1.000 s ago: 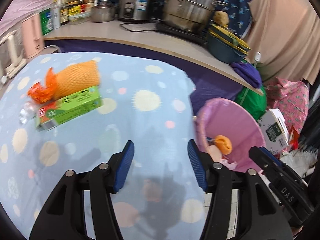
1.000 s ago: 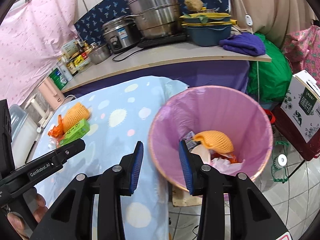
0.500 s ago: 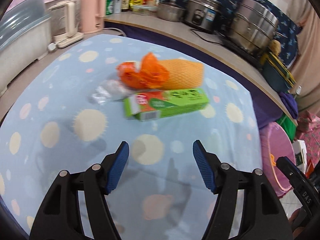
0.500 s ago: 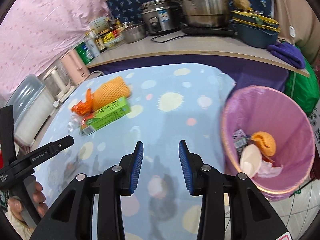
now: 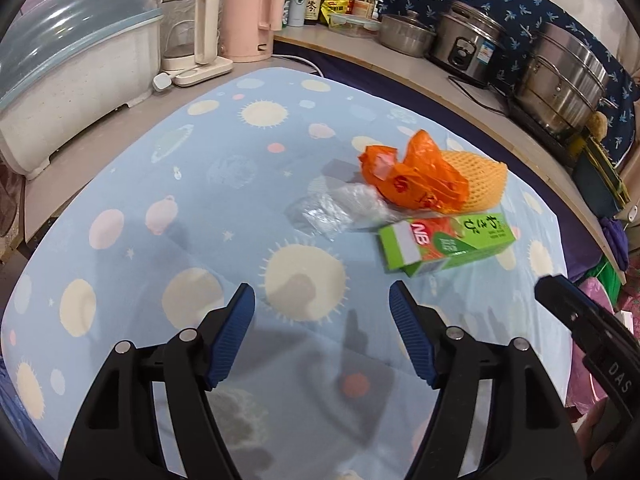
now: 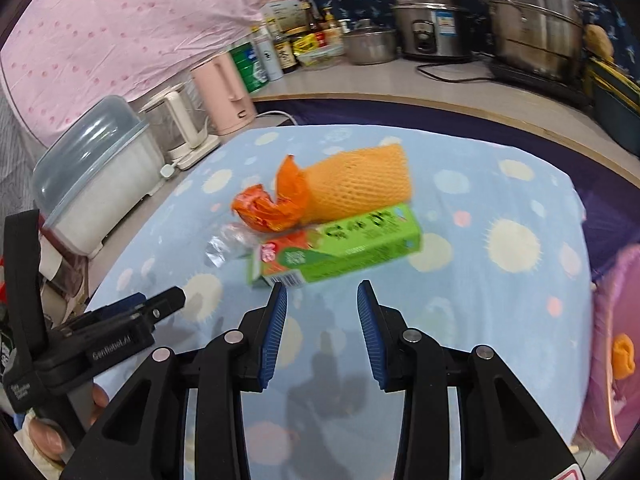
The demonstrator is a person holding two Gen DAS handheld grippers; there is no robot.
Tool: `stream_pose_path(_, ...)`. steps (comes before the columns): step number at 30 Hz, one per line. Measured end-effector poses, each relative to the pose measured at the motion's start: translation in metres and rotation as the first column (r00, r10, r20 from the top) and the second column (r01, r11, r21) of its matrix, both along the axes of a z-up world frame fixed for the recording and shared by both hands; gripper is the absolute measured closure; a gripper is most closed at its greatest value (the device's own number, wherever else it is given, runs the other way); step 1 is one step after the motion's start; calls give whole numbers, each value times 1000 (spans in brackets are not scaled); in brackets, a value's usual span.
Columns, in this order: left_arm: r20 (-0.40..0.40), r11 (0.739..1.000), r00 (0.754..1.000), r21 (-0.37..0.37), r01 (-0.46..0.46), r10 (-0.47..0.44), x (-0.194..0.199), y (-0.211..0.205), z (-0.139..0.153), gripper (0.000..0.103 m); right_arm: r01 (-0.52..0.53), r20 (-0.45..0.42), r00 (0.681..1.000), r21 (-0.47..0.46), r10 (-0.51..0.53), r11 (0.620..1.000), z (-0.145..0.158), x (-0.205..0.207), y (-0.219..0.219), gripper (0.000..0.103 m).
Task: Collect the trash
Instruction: 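Grasp the orange plastic bag with the right tool, then grasp the clear plastic bag with the left tool while the right tool lifts the orange bag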
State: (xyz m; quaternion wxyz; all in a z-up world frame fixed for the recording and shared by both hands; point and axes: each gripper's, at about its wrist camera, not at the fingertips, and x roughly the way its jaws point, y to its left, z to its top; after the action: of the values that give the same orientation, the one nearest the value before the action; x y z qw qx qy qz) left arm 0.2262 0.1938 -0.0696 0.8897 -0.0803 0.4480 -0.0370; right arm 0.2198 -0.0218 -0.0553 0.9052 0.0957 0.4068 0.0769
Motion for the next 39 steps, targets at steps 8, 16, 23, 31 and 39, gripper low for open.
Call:
stream_pose_path(8, -2, 1000, 1000, -1, -11, 11, 22, 14, -4, 36, -35, -1, 999, 25, 35, 999, -9, 55, 30, 67)
stream_pose_path(16, -3, 1000, 1000, -8, -12, 12, 38, 18, -7, 35, -25, -15, 1000, 51, 25, 998, -23, 87, 35, 53)
stream_pose_path(23, -7, 1000, 1000, -17, -9, 9, 45, 19, -10, 35, -46, -44, 998, 82, 49, 996, -37, 101, 36, 78)
stream_pose_path(31, -11, 1000, 1000, -28, 8, -8, 57, 13, -15, 35, -39, 18, 999, 114, 38, 993, -20, 83, 29, 88)
stream_pose_path(39, -5, 998, 998, -41, 56, -57, 77, -1, -26, 33, 20, 71, 997, 104, -27, 994, 7, 57, -4, 88)
